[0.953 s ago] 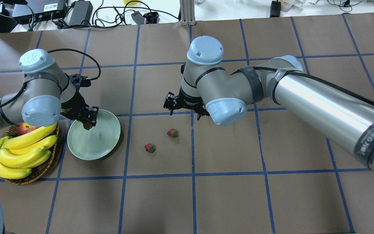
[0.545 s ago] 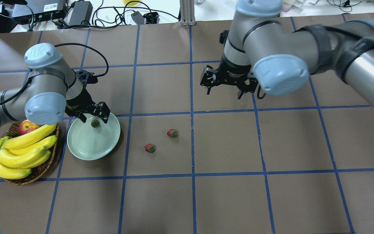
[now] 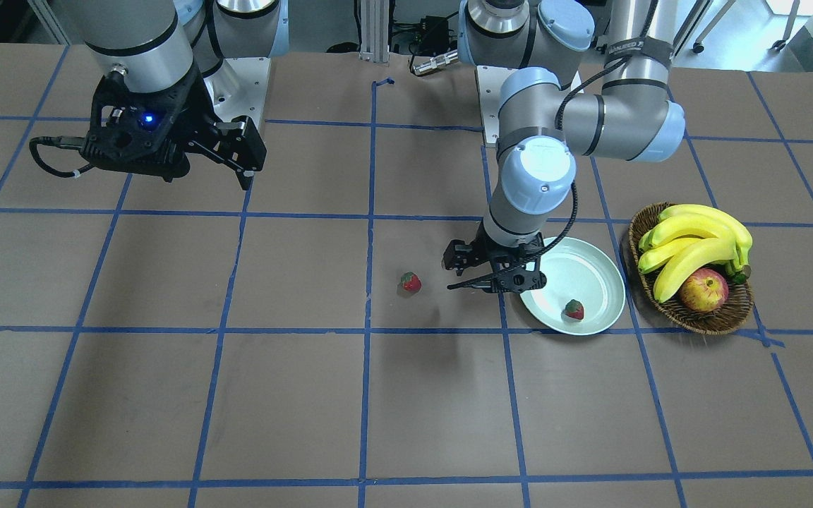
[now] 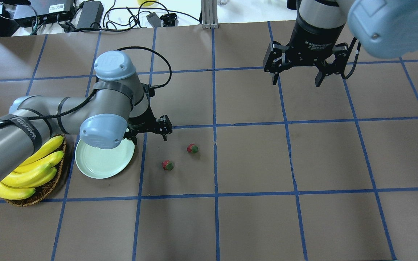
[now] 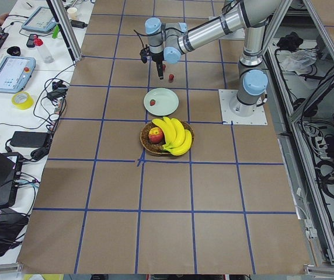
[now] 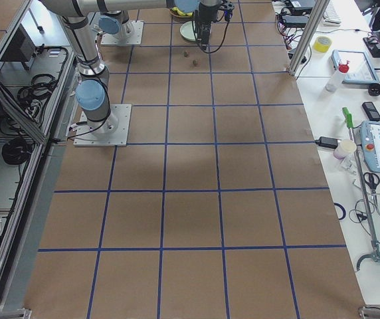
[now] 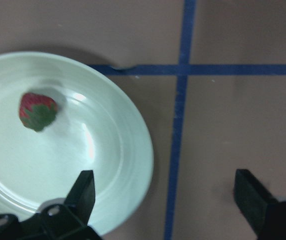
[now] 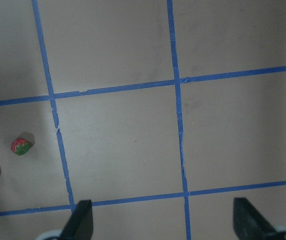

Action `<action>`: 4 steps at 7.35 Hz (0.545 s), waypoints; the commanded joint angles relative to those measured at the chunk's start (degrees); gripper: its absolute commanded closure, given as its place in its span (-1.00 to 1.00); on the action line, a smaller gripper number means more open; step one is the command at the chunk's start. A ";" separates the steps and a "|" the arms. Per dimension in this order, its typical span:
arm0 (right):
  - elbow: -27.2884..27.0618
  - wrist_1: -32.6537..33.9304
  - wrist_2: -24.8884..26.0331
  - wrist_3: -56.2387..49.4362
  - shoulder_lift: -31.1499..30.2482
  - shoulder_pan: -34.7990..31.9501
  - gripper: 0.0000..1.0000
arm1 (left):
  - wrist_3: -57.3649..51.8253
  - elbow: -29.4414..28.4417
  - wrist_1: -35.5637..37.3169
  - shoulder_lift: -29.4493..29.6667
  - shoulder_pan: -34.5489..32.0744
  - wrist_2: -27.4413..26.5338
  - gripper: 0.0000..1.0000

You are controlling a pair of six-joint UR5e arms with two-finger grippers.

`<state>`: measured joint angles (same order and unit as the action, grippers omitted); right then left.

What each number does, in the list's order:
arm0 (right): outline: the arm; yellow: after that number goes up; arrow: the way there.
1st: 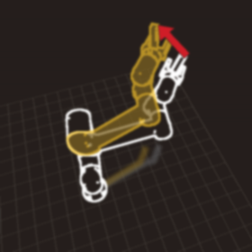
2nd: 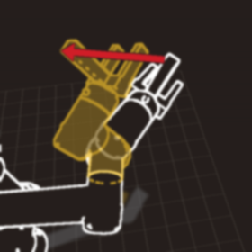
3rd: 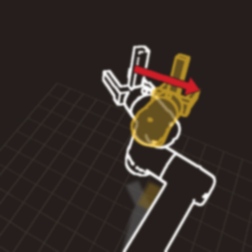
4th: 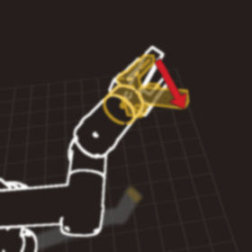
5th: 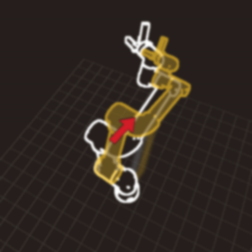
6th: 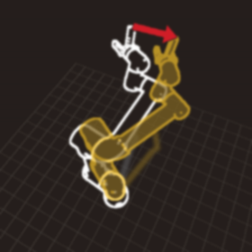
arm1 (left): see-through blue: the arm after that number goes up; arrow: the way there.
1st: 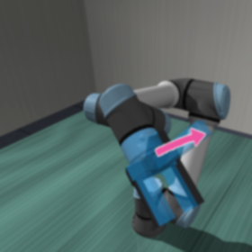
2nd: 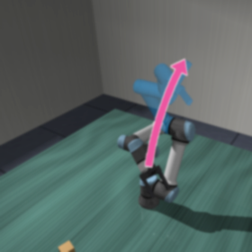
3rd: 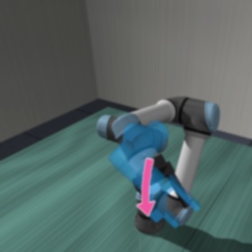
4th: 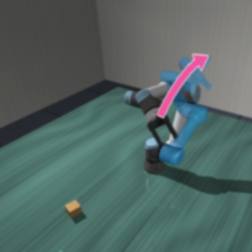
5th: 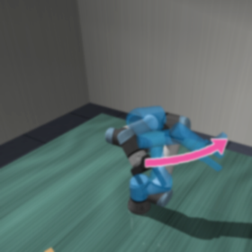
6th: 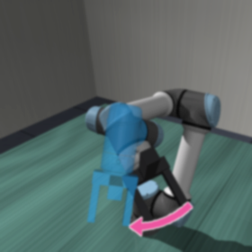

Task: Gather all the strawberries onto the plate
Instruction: 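Raise the right arm away while the left gripper reaches toward the remaining strawberries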

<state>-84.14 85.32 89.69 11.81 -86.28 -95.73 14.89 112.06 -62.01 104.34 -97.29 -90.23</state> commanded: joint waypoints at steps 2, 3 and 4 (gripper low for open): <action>1.26 2.47 0.66 -0.20 0.24 0.10 -1.00 | 5.06 7.36 6.43 1.92 -2.29 -0.04 -0.94; 1.26 3.61 0.75 -0.29 0.24 0.19 -1.00 | 5.67 7.47 6.81 2.53 -2.38 0.22 -0.94; 1.26 3.63 0.84 -0.29 0.15 0.19 -1.00 | 6.64 7.04 7.17 3.32 -2.29 0.23 -0.94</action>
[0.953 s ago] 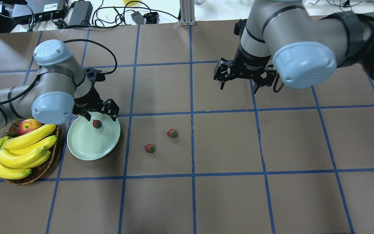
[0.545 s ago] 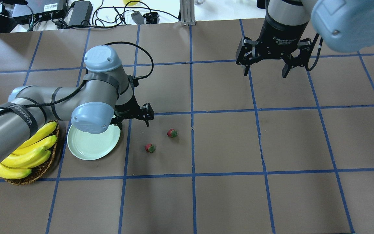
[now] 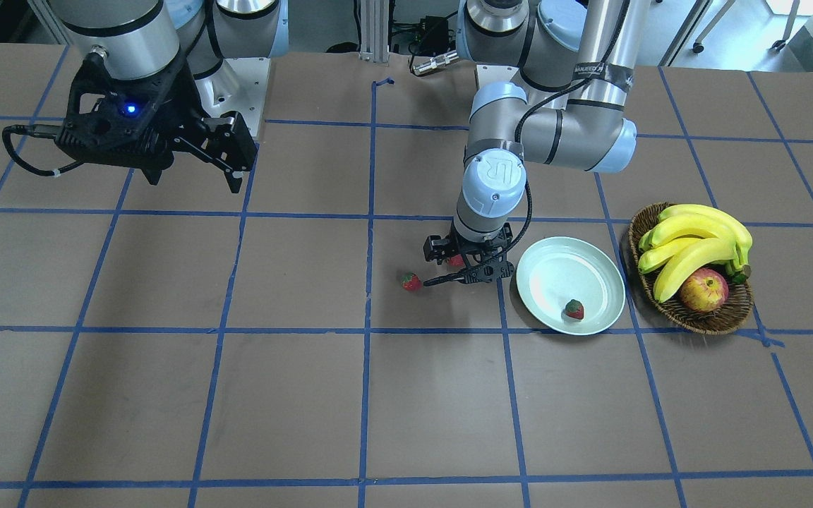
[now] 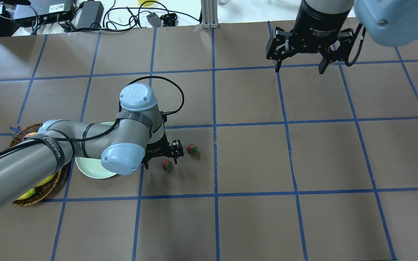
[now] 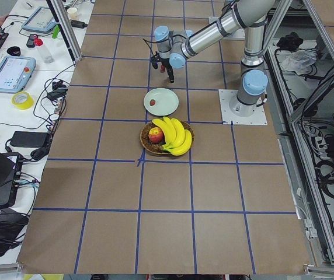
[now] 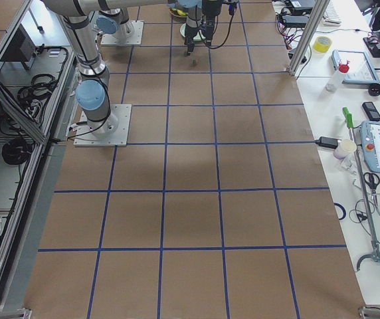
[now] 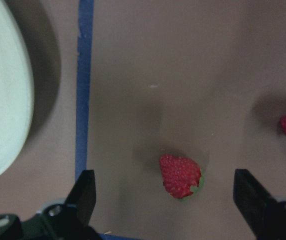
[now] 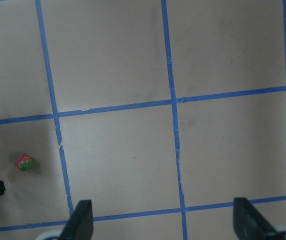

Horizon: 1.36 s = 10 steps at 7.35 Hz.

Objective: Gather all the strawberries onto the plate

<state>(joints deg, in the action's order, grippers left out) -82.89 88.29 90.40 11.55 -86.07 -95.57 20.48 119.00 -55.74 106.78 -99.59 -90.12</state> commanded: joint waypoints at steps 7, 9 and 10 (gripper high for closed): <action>0.01 0.83 -0.66 0.14 -0.85 0.12 -1.00 | 5.54 0.01 3.27 1.06 -0.34 5.39 1.00; -0.08 0.74 -0.66 0.23 -0.76 0.12 -1.00 | 4.66 -1.30 1.87 -0.69 0.36 5.04 1.00; -0.08 0.74 -0.66 0.23 -0.76 0.12 -1.00 | 4.66 -2.79 -1.27 -1.14 0.27 5.13 1.00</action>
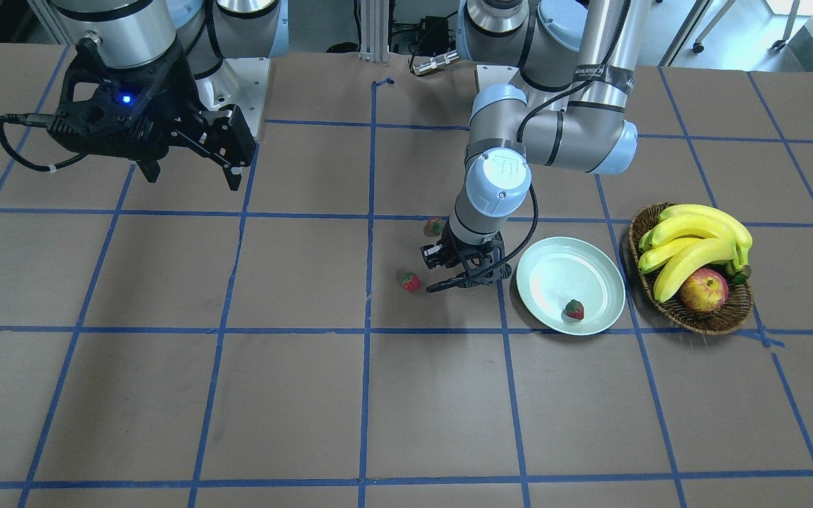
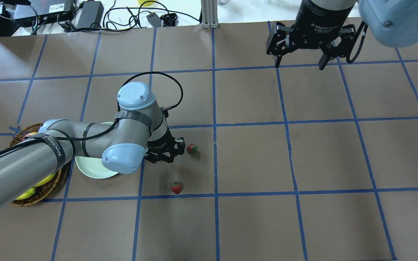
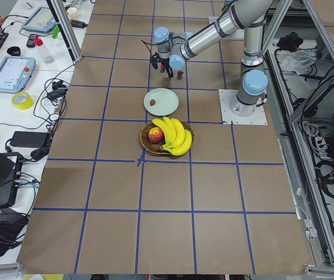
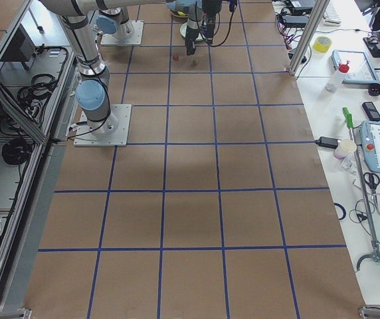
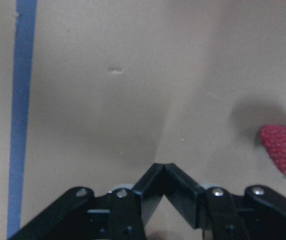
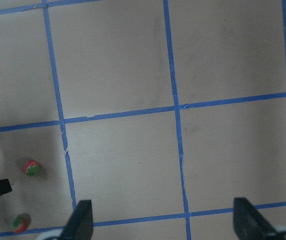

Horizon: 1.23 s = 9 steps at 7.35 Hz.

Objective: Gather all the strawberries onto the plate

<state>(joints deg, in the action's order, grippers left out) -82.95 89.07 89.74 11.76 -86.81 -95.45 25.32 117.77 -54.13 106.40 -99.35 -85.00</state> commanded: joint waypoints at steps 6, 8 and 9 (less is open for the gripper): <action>-0.11 -0.03 -0.01 0.01 -0.03 -0.26 -1.00 | 1.04 4.81 -7.31 -2.77 -6.37 -0.61 -1.00; -0.19 -0.03 0.08 -0.07 0.06 -0.26 -1.00 | 1.13 5.89 -7.22 -2.86 -6.56 -1.14 -0.98; -0.54 -0.03 0.08 -0.07 0.06 -0.26 -1.00 | 1.31 5.80 -6.96 -2.95 -6.56 -1.05 -0.20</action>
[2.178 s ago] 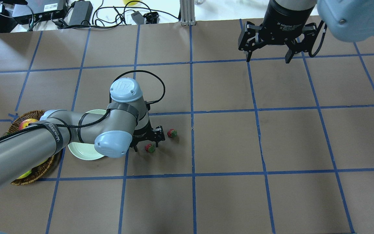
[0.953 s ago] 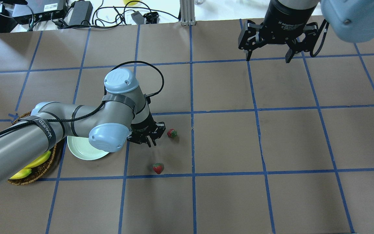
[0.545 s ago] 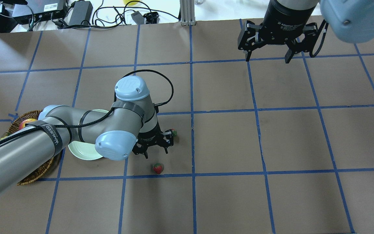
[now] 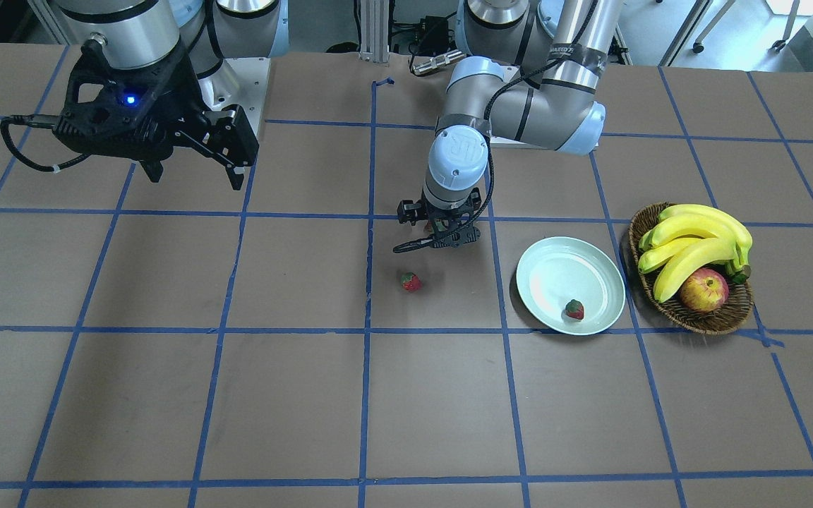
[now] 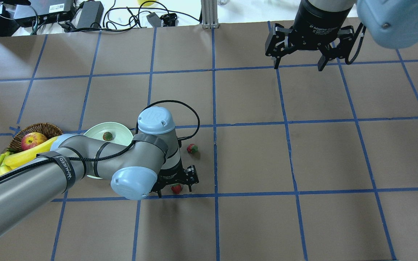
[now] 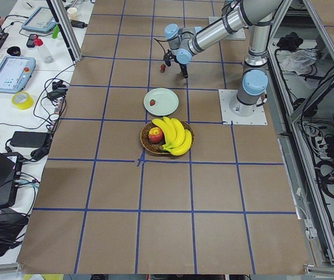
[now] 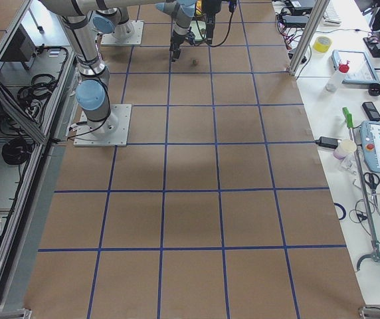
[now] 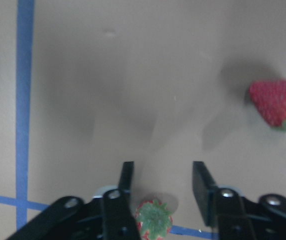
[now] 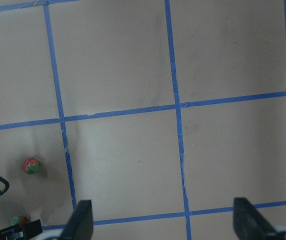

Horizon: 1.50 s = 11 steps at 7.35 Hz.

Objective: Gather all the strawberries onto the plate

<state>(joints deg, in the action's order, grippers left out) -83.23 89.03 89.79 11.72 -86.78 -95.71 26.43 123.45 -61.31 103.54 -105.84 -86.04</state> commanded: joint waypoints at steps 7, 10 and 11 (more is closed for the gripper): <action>-0.53 0.09 0.21 -0.12 0.29 -0.09 -1.00 | -3.29 -8.72 -3.25 -1.67 2.81 -0.27 1.00; -0.53 0.00 0.73 -0.12 0.29 0.00 -1.00 | -24.09 -12.25 -6.45 -3.78 17.91 -2.46 1.00; -0.61 0.00 0.65 -0.03 0.29 0.00 -1.00 | -30.41 -12.79 -6.11 -3.61 22.13 -3.16 1.00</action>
<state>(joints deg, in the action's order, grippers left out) -83.77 89.04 90.47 11.60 -86.48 -95.73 3.84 111.74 -67.32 100.08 -89.20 -88.31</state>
